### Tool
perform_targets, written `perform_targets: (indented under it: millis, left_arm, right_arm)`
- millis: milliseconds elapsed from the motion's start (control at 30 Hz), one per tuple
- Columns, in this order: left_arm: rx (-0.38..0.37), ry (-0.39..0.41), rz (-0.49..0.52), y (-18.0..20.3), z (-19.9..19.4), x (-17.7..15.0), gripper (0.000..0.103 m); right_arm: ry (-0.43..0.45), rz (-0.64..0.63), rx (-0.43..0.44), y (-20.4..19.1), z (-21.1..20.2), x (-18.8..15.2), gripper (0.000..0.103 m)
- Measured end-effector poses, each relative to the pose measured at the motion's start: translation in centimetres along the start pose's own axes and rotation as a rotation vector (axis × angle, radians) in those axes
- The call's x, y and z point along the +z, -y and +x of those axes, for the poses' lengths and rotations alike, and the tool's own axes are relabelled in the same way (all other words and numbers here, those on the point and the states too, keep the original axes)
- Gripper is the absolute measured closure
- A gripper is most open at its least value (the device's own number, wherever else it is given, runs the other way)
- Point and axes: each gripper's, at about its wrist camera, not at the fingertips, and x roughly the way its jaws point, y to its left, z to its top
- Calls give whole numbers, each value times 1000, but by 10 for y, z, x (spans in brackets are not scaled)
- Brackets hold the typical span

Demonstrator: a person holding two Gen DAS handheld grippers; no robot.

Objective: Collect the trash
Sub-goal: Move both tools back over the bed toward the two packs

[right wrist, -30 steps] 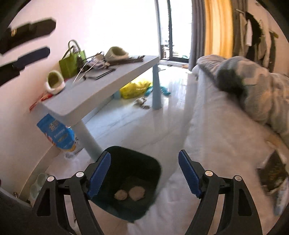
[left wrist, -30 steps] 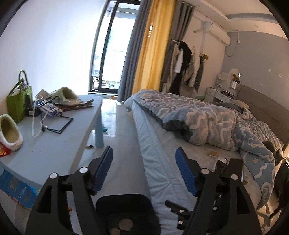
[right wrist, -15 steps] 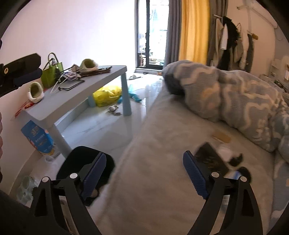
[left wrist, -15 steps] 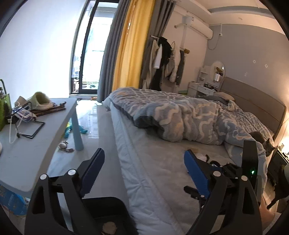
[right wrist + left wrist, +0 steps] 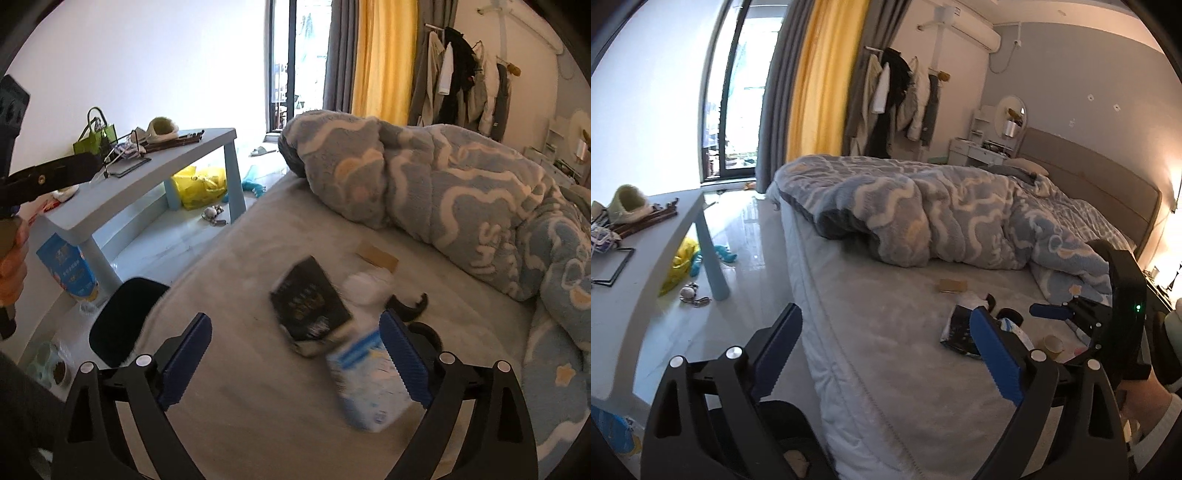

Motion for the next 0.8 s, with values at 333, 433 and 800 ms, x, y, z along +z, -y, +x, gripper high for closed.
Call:
perform_targets:
  millis: [333, 433, 800]
  left_arm:
    - [-41, -51, 10, 16, 34, -2, 9]
    - [-60, -73, 1, 17, 44, -3, 9]
    - [-149, -118, 44, 33, 67, -8, 7]
  right_arm:
    - [-67, 15, 40, 45, 11, -21, 7]
    - [-83, 31, 73, 54, 17, -26, 7]
    - [-144, 40, 141, 61, 37, -36, 9]
